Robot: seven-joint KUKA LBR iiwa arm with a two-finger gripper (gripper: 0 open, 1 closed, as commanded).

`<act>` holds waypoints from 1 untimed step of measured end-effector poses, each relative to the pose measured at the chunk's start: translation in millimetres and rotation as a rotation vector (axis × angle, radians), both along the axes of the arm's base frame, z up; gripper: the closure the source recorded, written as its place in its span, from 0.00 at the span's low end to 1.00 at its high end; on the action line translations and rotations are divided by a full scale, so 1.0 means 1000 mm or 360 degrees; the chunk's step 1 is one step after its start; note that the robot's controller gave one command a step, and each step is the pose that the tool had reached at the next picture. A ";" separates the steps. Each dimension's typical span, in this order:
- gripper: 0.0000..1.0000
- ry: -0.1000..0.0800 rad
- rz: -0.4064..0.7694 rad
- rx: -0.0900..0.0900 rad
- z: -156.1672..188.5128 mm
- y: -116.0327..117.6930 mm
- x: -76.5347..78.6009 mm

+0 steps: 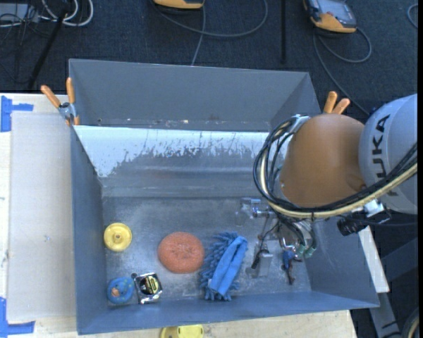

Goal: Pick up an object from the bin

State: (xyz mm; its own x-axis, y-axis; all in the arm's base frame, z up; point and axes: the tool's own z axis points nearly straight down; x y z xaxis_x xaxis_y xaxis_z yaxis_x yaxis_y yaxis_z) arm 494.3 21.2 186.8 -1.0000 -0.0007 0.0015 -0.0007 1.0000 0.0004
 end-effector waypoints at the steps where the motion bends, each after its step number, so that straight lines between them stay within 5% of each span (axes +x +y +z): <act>1: 0.00 -0.0010 0.0087 -0.0001 -0.047 0.015 -0.001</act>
Offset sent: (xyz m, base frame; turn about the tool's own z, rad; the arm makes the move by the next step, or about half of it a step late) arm -0.0049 0.0359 -0.1168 -0.2482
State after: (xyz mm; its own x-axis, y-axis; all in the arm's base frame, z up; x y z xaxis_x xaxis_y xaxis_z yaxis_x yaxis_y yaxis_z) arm 492.8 35.8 139.8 -0.9985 -0.0553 -0.0045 -0.0553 0.9985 -0.0001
